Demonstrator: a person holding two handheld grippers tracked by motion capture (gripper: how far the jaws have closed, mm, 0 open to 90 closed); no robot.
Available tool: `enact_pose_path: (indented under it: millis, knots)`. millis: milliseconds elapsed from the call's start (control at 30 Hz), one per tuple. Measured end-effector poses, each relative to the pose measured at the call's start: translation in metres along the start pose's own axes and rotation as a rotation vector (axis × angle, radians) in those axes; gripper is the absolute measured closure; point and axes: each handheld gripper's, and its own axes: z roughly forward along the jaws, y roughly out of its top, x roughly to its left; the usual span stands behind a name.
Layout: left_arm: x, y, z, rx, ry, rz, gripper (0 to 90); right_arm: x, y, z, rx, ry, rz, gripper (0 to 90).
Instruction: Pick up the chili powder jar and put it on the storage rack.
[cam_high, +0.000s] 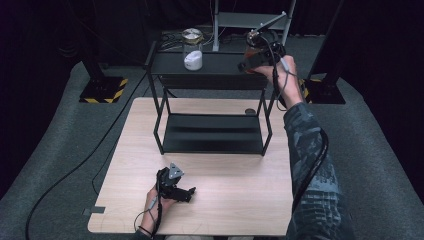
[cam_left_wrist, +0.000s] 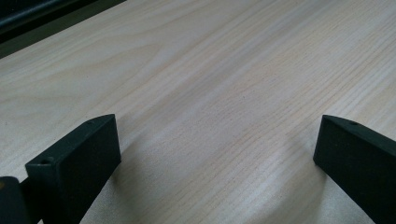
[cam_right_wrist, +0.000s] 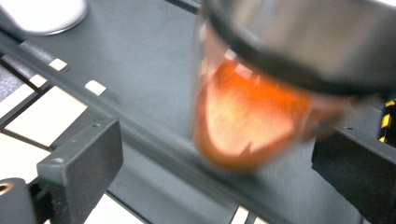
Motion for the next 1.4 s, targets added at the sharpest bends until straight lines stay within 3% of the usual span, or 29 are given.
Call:
enact_pose_path:
  millis: [300,533,667,700,867,933,967,1033,1133,1167,1200,1233,1300,1400]
  knots:
    - [0.000,0.000,0.000,0.000,0.000,-0.001,0.0,0.006,-0.043,-0.022,-0.011,0.040,-0.076,0.0]
    - [0.000,0.000,0.000,0.000,0.000,0.000,0.0,0.017,-0.091,-0.019,0.012,0.063,-0.134,0.0]
    - [0.000,0.000,0.000,0.001,0.000,0.002,0.0,0.025,-0.131,-0.011,0.026,0.077,-0.153,0.0]
    - [0.000,0.000,0.000,0.001,0.000,0.002,0.0,0.025,-0.131,-0.011,0.026,0.077,-0.153,0.0]
    - [0.000,0.000,0.000,0.001,0.000,0.002,0.0,0.031,-0.183,0.002,0.027,0.103,-0.157,0.0]
    - [0.000,0.000,0.000,0.000,0.001,0.003,0.1,0.032,-0.220,0.013,0.015,0.128,-0.134,0.0]
    - [0.000,0.000,0.000,0.001,0.000,0.002,0.1,0.032,-0.220,0.013,0.015,0.128,-0.134,0.0]
    - [0.000,0.000,0.000,0.000,0.001,0.002,0.1,0.033,-0.250,0.023,0.004,0.144,-0.110,0.0]
    - [0.000,0.000,0.000,-0.001,0.001,0.000,0.1,0.038,-0.287,0.036,0.004,0.129,-0.092,0.0]
    - [0.000,0.000,0.000,-0.001,0.001,0.001,0.0,0.042,-0.312,0.046,0.015,0.117,-0.075,0.0]
    - [0.000,0.000,0.000,-0.001,0.001,0.001,0.1,0.043,-0.325,0.049,0.009,0.109,-0.066,0.0]
    - [0.000,0.000,0.000,-0.001,0.001,0.001,0.1,0.043,-0.325,0.049,0.009,0.109,-0.066,0.0]
    - [0.000,0.000,0.000,-0.001,0.001,0.001,0.1,0.045,-0.362,0.055,-0.010,0.098,-0.026,0.0]
    - [0.000,0.000,0.000,-0.001,0.001,0.002,0.1,0.049,-0.383,0.057,-0.021,0.072,-0.017,0.0]
